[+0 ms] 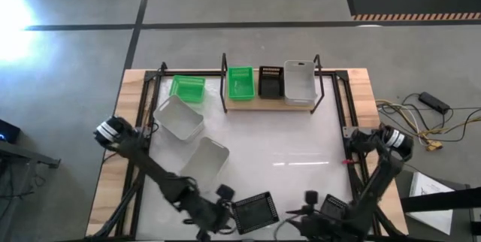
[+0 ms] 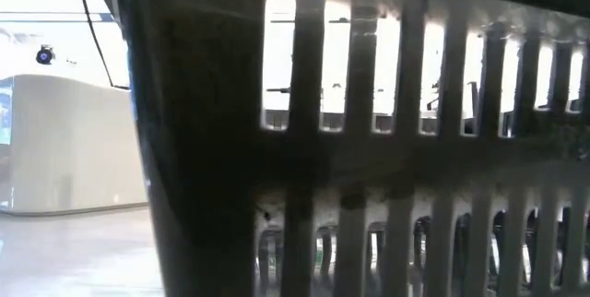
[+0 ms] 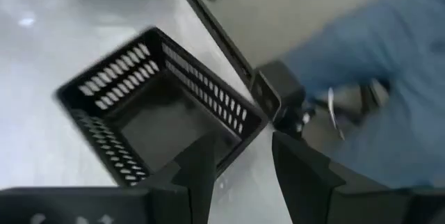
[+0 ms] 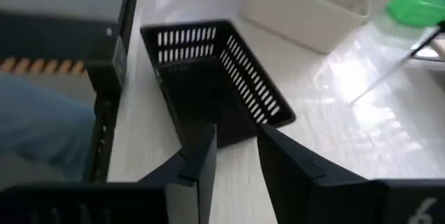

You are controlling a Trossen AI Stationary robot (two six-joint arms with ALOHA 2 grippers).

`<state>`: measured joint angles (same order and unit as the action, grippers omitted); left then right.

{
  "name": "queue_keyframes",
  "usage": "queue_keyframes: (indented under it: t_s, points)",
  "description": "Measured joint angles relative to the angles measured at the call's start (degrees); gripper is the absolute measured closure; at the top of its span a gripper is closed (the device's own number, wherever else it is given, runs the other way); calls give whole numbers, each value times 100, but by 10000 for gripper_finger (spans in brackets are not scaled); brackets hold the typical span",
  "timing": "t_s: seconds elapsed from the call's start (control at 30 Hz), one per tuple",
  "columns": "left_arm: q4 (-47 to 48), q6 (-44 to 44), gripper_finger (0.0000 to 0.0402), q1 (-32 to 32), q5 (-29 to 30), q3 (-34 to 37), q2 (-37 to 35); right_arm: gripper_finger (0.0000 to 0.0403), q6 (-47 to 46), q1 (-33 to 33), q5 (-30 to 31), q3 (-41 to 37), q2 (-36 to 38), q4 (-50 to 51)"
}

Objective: Stack baskets on shelf by color
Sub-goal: Stack the left black bin on top of the other black bin on the shelf

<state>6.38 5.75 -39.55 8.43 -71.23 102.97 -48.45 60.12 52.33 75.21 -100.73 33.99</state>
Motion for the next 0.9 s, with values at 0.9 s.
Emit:
queue_keyframes:
  t_s: [0.9]
  points:
    - [804, -1583, 382, 335, 781, -1221, 1496, 349, -1394, 400, 1085, -226, -30, -249]
